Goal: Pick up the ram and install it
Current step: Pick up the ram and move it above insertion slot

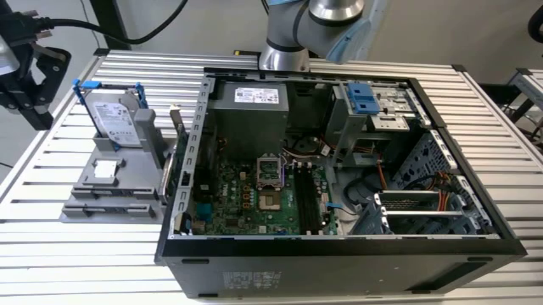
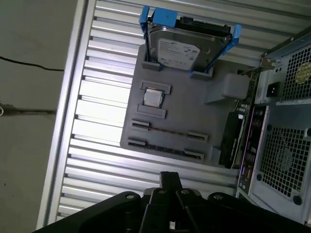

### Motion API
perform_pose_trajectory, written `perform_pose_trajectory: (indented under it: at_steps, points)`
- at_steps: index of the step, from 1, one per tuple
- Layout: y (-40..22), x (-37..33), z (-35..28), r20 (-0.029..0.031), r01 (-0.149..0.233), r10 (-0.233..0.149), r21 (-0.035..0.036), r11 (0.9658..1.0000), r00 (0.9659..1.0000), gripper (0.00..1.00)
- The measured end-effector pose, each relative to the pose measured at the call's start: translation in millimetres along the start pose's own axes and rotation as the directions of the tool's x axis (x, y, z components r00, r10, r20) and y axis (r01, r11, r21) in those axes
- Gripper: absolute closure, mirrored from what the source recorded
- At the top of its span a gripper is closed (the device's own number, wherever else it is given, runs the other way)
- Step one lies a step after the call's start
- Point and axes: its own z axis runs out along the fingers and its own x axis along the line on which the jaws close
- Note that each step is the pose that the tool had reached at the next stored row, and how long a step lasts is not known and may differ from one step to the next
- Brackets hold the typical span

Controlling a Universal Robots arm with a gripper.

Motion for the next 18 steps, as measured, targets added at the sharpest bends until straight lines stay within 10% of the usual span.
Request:
perform_pose_trajectory:
  at_steps: [11,18]
  points:
    - [0.0,0.0,-0.2,-0.0051,0.107,-0.107,-0.0009,0.9943,0.9943,1.00]
    - [0.0,0.0,-0.2,-0.0099,0.209,-0.209,-0.0022,0.9780,0.9780,1.00]
